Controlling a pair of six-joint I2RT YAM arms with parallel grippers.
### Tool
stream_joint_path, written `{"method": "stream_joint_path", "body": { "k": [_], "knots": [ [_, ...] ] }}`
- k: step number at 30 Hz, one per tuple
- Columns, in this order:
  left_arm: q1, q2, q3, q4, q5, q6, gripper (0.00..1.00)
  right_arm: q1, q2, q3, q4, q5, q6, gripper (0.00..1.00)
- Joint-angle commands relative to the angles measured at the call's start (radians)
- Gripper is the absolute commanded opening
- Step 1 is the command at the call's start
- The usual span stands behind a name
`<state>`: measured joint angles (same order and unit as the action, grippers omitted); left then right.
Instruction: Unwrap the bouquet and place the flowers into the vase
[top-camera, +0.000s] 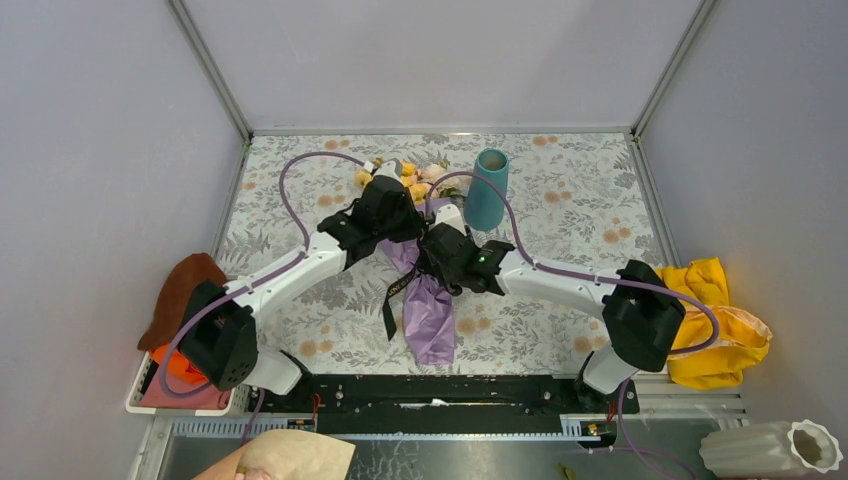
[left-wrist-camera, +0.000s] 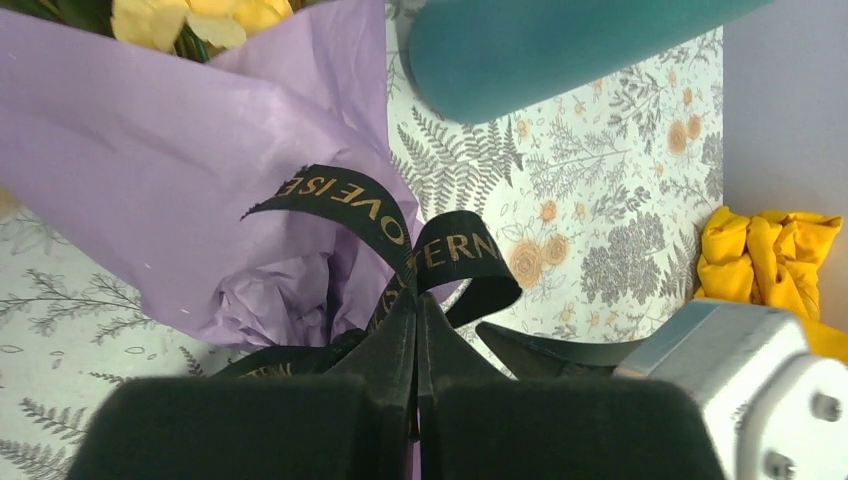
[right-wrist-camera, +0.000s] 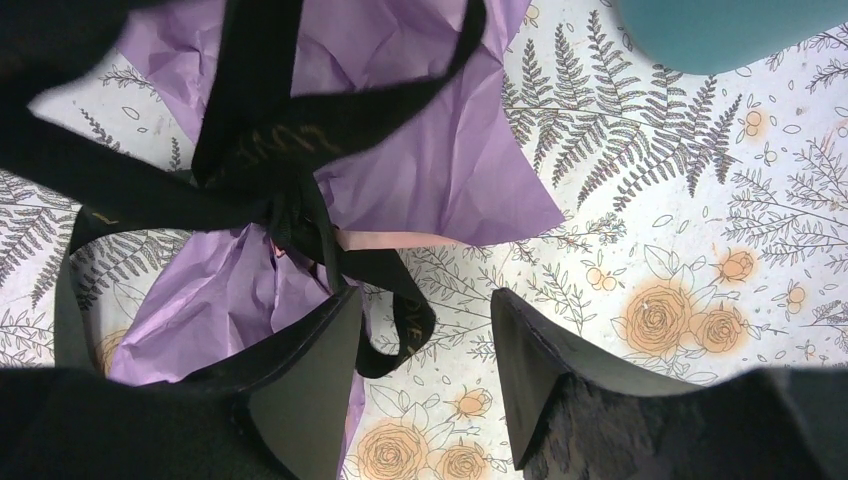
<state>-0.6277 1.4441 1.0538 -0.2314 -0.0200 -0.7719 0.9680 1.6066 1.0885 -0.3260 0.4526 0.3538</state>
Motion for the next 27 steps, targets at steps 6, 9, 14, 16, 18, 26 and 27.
{"method": "stream_joint_path", "body": {
  "k": [6, 9, 14, 16, 18, 26, 27],
  "knots": [
    [0.022, -0.041, 0.236, -0.165, -0.209, 0.080, 0.00, -0.013, -0.078, -0.012, 0.028, 0.030, 0.018, 0.59],
    [0.045, -0.060, 0.300, -0.178, -0.233, 0.086, 0.02, -0.012, -0.084, -0.014, 0.025, 0.026, 0.025, 0.59],
    [0.079, -0.063, 0.336, -0.190, -0.261, 0.100, 0.05, -0.013, -0.101, -0.028, 0.028, 0.035, 0.026, 0.59],
    [0.109, -0.065, 0.343, -0.204, -0.262, 0.095, 0.05, -0.014, -0.104, -0.030, 0.028, 0.037, 0.024, 0.59],
    [0.153, -0.077, 0.354, -0.218, -0.260, 0.083, 0.04, -0.014, -0.106, -0.030, 0.028, 0.035, 0.023, 0.59],
    [0.321, -0.253, 0.448, -0.263, -0.425, 0.054, 0.09, -0.015, -0.112, -0.031, 0.056, -0.019, 0.018, 0.59],
    [0.322, -0.277, 0.462, -0.264, -0.457, 0.062, 0.10, -0.014, -0.106, -0.028, 0.055, -0.022, 0.017, 0.59]
  ]
}}
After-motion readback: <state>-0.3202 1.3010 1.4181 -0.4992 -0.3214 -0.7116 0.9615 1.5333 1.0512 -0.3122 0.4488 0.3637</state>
